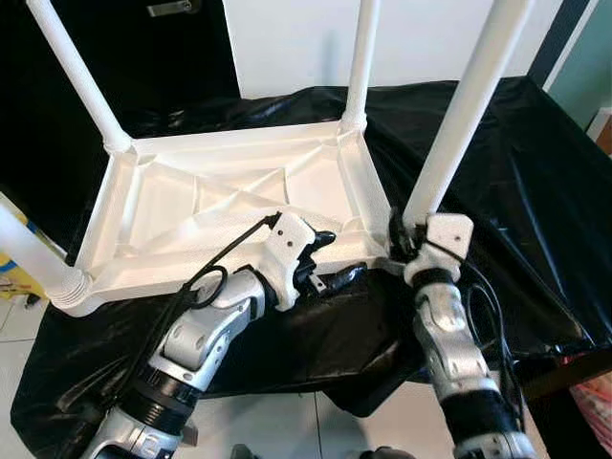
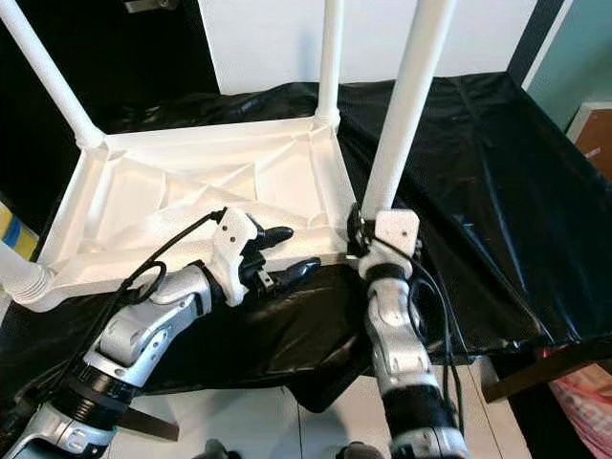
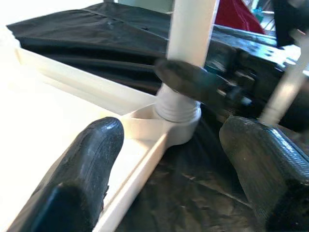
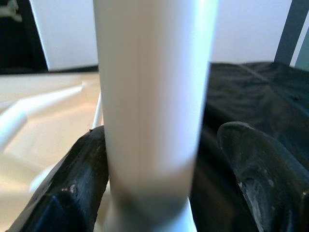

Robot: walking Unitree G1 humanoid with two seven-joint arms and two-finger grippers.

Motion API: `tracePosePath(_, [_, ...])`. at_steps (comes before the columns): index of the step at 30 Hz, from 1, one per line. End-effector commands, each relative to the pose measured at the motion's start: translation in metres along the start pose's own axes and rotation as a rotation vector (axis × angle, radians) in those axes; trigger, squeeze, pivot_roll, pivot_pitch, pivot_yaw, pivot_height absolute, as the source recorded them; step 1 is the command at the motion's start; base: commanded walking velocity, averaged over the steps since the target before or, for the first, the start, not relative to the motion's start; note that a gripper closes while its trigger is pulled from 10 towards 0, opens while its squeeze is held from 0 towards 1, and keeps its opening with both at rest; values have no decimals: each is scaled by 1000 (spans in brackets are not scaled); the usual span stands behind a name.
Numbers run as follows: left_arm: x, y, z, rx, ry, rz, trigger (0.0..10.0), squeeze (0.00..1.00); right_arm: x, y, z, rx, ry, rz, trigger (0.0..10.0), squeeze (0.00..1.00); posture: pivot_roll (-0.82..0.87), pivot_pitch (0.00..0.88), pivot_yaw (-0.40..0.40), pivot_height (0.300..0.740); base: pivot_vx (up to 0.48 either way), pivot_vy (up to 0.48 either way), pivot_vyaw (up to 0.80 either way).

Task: Building children table

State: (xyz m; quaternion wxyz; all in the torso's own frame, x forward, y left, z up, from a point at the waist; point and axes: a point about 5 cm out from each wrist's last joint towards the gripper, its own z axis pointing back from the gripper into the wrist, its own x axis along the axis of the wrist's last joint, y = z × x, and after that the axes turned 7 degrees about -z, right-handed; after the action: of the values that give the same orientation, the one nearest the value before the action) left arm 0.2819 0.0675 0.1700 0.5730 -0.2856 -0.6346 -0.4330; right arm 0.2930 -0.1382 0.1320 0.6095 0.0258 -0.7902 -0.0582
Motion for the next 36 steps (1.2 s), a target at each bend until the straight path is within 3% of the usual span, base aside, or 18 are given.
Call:
tracePosePath(1, [1,2,3,-24,-1,-29,10000,0,4,0,7,14,-1,-16,10000,0,-79,65,-10,740,0,0,0])
tracePosePath(9, [0,14,10,22,12,-53,10000,0,6,-9,28,76,46,6,10000,0,-91,70,-25,740,0,0,0])
tracePosePath(14, [3,24,10,22,18,-72,10000,0,-3,-21,51,190,130,60,10000,0,-97,73,-18,740,0,0,0])
tracePosePath(20, [2,17,11,-30,27,-79,10000,0,-12,-10,61,321,220,6,10000,0,-93,72,-13,740,0,0,0])
tracePosePath(21, [2,13,14,-57,40,-82,10000,0,-17,5,59,418,251,-28,10000,0,-89,70,-7,740,0,0,0])
tracePosePath(23, [2,13,14,-57,40,-82,10000,0,-17,5,59,418,251,-28,10000,0,-89,70,-7,740,0,0,0])
tracePosePath(27, [2,11,21,-88,58,-102,10000,0,-19,22,53,520,273,-45,10000,0,-81,71,-5,740,0,0,0])
tracePosePath(28, [3,16,31,-91,83,-123,10000,0,-22,32,41,569,275,-38,10000,0,-63,69,-7,740,0,0,0])
tracePosePath(36, [3,32,54,-59,137,-149,10000,0,-21,35,22,600,262,-33,10000,0,-34,67,-7,740,0,0,0])
